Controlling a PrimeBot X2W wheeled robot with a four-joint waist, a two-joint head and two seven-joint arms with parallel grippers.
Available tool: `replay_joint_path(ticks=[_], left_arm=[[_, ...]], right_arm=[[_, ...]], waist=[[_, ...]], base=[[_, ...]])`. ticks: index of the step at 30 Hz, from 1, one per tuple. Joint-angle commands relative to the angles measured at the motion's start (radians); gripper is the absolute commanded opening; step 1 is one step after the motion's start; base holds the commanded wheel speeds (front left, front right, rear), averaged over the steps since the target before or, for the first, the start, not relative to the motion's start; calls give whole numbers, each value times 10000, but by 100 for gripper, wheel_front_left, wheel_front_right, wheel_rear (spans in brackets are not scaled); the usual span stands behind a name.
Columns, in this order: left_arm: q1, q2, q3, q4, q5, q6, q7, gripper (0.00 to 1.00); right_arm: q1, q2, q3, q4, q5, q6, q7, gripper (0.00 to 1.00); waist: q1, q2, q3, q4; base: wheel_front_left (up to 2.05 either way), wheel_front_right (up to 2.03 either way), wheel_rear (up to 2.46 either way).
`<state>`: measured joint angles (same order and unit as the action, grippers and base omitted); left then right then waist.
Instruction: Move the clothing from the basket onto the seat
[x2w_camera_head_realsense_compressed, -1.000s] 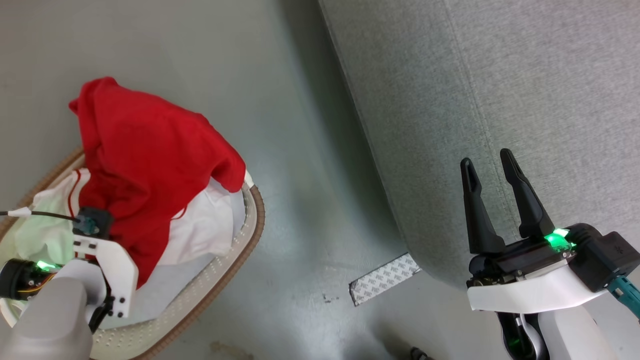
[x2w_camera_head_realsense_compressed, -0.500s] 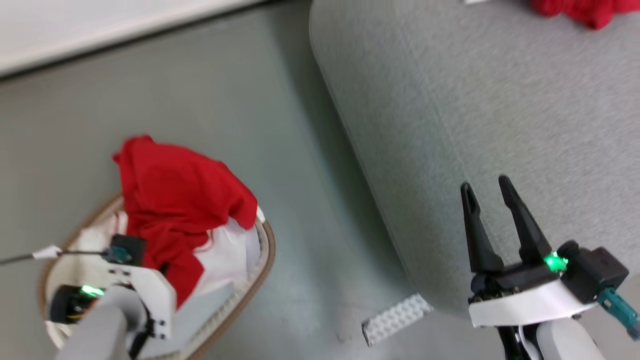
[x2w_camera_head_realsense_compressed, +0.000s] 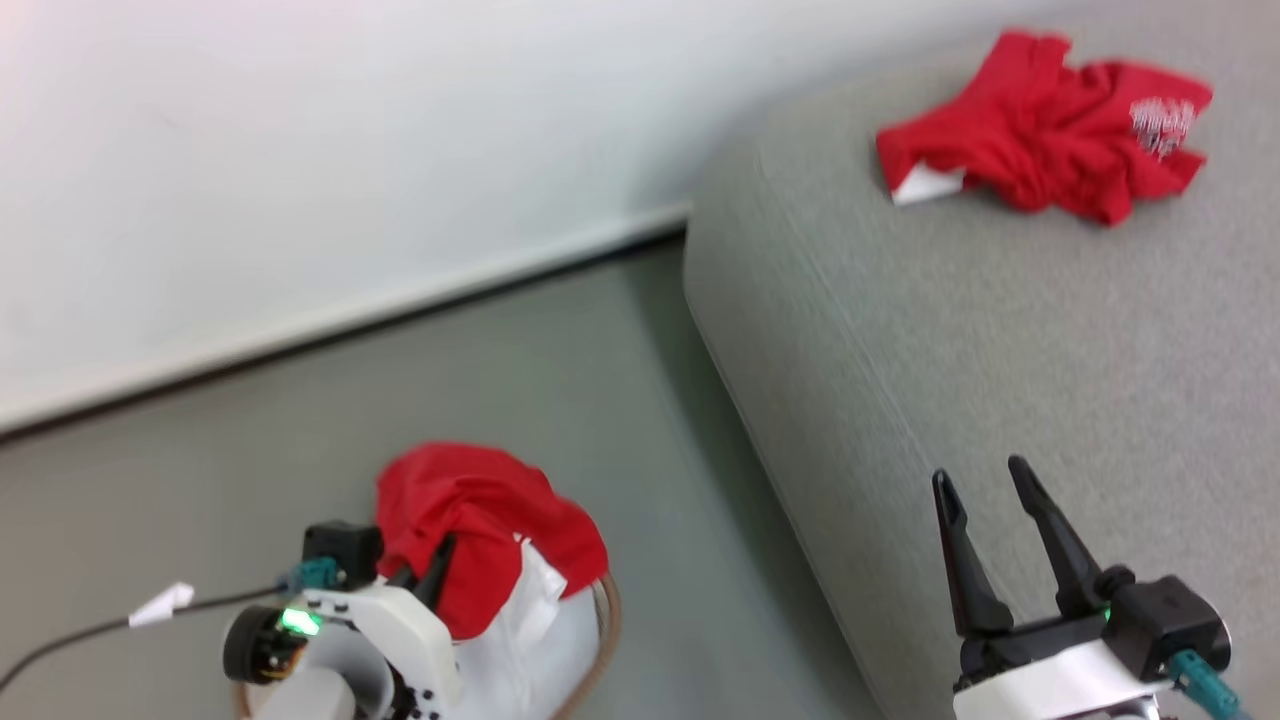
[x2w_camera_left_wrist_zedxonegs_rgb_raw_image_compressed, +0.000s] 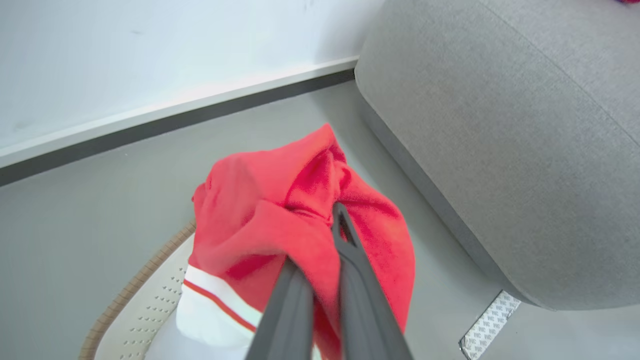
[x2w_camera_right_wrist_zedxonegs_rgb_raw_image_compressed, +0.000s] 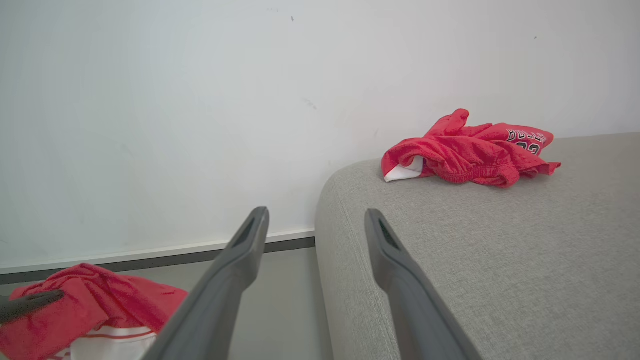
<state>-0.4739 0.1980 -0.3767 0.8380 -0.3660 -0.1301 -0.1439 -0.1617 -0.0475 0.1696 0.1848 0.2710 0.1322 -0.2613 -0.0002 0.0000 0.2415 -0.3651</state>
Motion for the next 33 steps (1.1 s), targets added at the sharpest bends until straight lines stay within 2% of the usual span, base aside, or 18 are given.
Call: replay_joint_path(ticks=[1, 6, 13, 23, 29, 33], left_arm=[[275, -44, 10, -220, -91, 62, -111, 0], [1133, -151, 99, -1536, -274, 371, -333, 0], [2307, 6, 182, -3785, -455, 810, -244, 0], [3424, 505, 363, -6443, -543, 1369, 101, 0], [3597, 710, 273, -7613, -404, 1471, 366, 0], [3612, 842, 85, -8269, -300, 1392, 609, 0]], right_arm=[[185, -30, -50, 64, -173, -29, -26, 100], [473, -26, -58, 253, -588, -29, -26, 100], [630, -28, 24, 303, -921, -30, -26, 100], [788, -32, 526, 437, -1196, -30, -26, 100], [374, -331, 1593, 498, -965, -30, -26, 100], [-273, -785, 3180, 639, -358, -30, -26, 100]], waist=[[2, 0, -996, 481], [2, 0, -1992, 773], [2, 0, -2717, 1083], [2, 0, -3137, 1419], [2, 0, -3111, 1526], [2, 0, -3077, 1566]], base=[[0, 0, 0], [0, 0, 0], [0, 0, 0], [0, 0, 0], [0, 0, 0], [0, 0, 0]])
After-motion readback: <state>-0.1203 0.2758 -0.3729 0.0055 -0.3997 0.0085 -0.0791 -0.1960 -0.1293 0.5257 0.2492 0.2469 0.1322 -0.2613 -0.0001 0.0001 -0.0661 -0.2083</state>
